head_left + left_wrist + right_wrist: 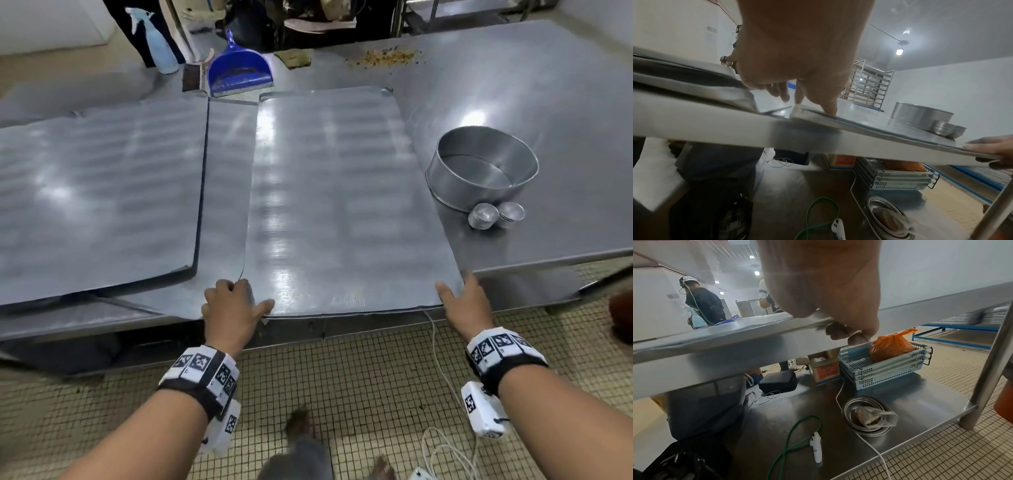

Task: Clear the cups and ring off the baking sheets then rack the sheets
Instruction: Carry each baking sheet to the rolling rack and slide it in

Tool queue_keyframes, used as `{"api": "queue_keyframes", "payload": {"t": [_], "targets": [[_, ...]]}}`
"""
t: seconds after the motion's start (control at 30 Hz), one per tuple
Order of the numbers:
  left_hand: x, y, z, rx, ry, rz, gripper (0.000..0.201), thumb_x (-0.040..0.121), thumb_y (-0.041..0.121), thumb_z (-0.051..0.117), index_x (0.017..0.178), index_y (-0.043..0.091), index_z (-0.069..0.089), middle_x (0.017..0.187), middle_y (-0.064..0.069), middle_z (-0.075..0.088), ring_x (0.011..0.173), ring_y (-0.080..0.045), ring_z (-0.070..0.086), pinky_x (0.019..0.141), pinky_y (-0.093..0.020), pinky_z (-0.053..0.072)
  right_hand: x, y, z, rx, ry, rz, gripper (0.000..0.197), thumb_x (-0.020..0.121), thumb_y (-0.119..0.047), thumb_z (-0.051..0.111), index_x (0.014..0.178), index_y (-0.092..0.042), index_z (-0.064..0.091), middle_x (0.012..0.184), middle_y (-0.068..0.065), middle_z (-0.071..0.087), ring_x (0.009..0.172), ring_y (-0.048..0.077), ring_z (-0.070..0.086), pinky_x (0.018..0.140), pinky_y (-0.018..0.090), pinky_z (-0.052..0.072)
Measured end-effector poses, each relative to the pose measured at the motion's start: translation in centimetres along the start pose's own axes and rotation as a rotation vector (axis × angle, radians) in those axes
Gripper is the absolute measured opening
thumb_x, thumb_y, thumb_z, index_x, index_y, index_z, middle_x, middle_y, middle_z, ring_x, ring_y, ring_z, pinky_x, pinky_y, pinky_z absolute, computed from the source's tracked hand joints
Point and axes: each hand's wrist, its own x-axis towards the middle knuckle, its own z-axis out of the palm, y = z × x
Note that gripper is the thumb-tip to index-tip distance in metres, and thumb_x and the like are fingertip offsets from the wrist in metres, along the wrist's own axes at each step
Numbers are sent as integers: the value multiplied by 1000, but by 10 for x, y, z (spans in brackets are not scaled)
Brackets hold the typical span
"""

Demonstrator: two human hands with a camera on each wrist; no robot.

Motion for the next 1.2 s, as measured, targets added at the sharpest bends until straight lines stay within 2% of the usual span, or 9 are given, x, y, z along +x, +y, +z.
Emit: {"api": "queue_keyframes", "payload": {"t": [0.23,0.37,0.53,0.73,0.8,0.87,0.97,1.1,1.2], "targets": [[-48,-1,27,-556,-2,-197,71,81,41,83,138,14,52,137,-10,49,111,-22,53,103,-39,45,-10,26,-37,114,-215,-81,61,89,-29,71,143,-21,42,126,0,63,117,25,60,105,46,46],[-63,-2,35,-757,-115,-191,63,86,25,80,142,16,53,122,-2,66,104,-20,64,90,-33,50,-7,40,-48,161,-313,-124,61,88,-20,72,142,-25,45,127,0,64,115,22,62,105,50,47],[-67,-19,40,-860,-245,-186,79,76,25,87,144,30,48,127,-1,68,110,-22,69,96,-47,56,-1,51,-53,191,-387,-151,63,84,-19,75,139,-29,46,125,-3,65,114,19,63,105,50,48],[-66,-43,31,-721,-488,-131,105,64,26,96,148,37,34,125,-3,68,102,-25,73,73,-34,61,-2,51,-67,194,-541,-77,74,82,-1,76,141,-21,36,116,0,63,105,18,64,93,37,53],[-63,-48,32,-711,-526,-124,112,58,29,99,148,35,33,129,0,66,111,-24,69,88,-39,59,4,51,-67,207,-557,-31,69,81,1,74,139,-13,39,114,6,64,101,21,66,78,30,54],[-59,-44,34,-746,-483,-128,102,61,40,96,145,29,39,129,3,66,114,-20,67,100,-45,54,11,46,-64,231,-502,-3,58,86,-10,73,137,-8,44,112,8,66,97,23,68,74,31,53],[-50,-23,39,-792,-270,-195,70,79,55,78,134,21,52,118,5,68,110,-18,66,97,-39,53,19,30,-56,176,-379,-53,44,95,-35,63,126,-6,54,112,6,65,93,18,63,75,32,47],[-37,1,48,-879,-63,-230,39,101,37,58,130,11,58,110,5,67,110,-17,63,89,-25,44,34,23,-41,82,-231,-109,45,101,-43,48,126,-7,60,120,9,64,107,26,57,92,34,40],[-30,1,54,-934,0,-223,28,103,24,57,127,8,59,106,8,67,97,1,62,72,-5,45,40,29,-32,42,-203,-149,43,102,-43,46,128,-12,60,127,10,64,117,30,58,100,39,43]]}}
